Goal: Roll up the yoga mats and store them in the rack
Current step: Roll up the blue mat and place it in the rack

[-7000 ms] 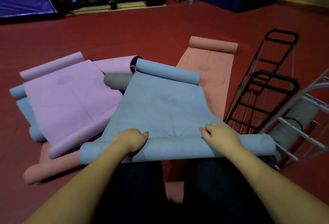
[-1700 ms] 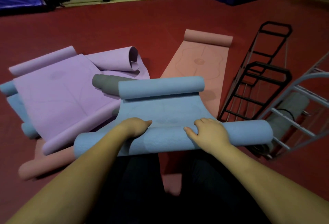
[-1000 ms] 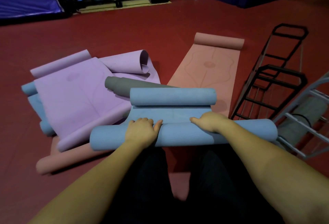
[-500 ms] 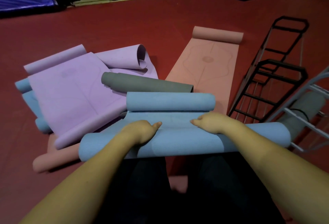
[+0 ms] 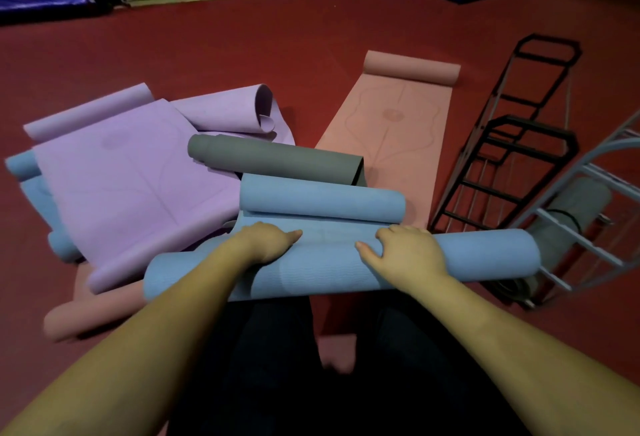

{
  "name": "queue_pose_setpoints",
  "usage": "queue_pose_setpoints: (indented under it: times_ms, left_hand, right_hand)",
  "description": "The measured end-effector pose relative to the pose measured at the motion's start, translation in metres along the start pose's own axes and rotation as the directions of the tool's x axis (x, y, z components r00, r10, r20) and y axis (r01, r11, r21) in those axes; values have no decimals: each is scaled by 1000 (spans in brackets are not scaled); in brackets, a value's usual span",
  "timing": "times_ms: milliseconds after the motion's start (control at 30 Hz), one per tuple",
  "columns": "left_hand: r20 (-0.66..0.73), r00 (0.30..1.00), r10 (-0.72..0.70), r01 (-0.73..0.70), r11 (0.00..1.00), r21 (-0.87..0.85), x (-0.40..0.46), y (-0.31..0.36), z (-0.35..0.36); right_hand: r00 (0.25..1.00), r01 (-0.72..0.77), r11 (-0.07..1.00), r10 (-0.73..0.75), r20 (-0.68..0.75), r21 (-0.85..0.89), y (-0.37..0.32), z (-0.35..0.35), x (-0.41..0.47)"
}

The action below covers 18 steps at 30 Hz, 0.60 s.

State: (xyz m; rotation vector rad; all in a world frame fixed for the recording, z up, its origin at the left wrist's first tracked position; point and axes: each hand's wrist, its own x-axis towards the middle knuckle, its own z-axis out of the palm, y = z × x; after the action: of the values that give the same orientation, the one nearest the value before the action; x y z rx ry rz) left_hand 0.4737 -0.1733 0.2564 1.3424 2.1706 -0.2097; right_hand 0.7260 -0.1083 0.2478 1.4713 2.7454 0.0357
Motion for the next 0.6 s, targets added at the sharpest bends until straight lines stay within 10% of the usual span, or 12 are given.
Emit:
queue_pose_setpoints:
  times_ms: [233, 600]
  left_hand:
    - [-594, 796, 116, -83, 993, 83, -21, -5, 23]
    - [-487, 868, 95, 2, 981, 194, -23, 0, 27]
  right_hand:
    - [993, -40, 997, 32, 111, 62, -1, -1, 23]
    - [894, -108, 984, 35, 447, 139, -1, -22, 59]
